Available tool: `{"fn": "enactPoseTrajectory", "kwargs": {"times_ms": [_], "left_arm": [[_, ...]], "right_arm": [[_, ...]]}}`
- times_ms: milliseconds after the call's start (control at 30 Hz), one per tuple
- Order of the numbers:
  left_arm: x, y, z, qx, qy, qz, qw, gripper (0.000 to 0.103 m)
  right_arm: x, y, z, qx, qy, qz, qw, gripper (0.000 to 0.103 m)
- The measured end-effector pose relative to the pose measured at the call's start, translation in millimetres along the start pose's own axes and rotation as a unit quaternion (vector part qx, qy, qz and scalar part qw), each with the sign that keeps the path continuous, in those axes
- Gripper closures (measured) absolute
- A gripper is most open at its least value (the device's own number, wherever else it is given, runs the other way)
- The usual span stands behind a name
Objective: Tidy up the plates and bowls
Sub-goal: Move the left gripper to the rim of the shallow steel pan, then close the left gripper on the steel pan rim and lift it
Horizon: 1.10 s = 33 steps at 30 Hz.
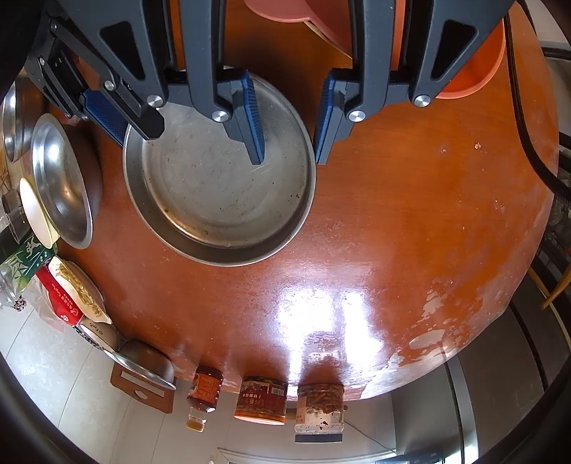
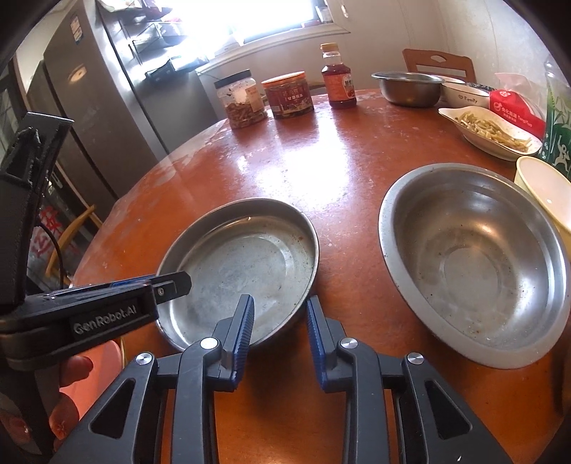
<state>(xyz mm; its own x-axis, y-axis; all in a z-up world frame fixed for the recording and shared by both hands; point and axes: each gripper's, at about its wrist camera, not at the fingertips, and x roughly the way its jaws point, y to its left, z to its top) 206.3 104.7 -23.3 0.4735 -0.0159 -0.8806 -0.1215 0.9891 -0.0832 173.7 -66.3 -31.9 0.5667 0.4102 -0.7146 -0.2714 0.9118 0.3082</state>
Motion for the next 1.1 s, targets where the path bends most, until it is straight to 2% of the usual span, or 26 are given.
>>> {"fn": "enactPoseTrajectory", "kwargs": {"times_ms": [267,500,1100], "left_arm": [[-15.2,4.6,-3.4,-0.004,-0.02,-0.008,0.9998,0.074],[-50.9,8.0,-13.0,-0.007,-0.056,-0.006,0.9984,0.074],[-123.2,23.1,-41.5,-0.019,-0.114,0.003,0.9933,0.074]], "right_arm": [[-10.6,4.4,0.9,-0.005,-0.012,0.01,1.0,0.073],[-34.9,15.6,2.9,-0.018,-0.036,0.024,0.999,0.073],[-88.1,54.6,-4.9,-0.06,-0.078,0.046,0.994,0.073]]}}
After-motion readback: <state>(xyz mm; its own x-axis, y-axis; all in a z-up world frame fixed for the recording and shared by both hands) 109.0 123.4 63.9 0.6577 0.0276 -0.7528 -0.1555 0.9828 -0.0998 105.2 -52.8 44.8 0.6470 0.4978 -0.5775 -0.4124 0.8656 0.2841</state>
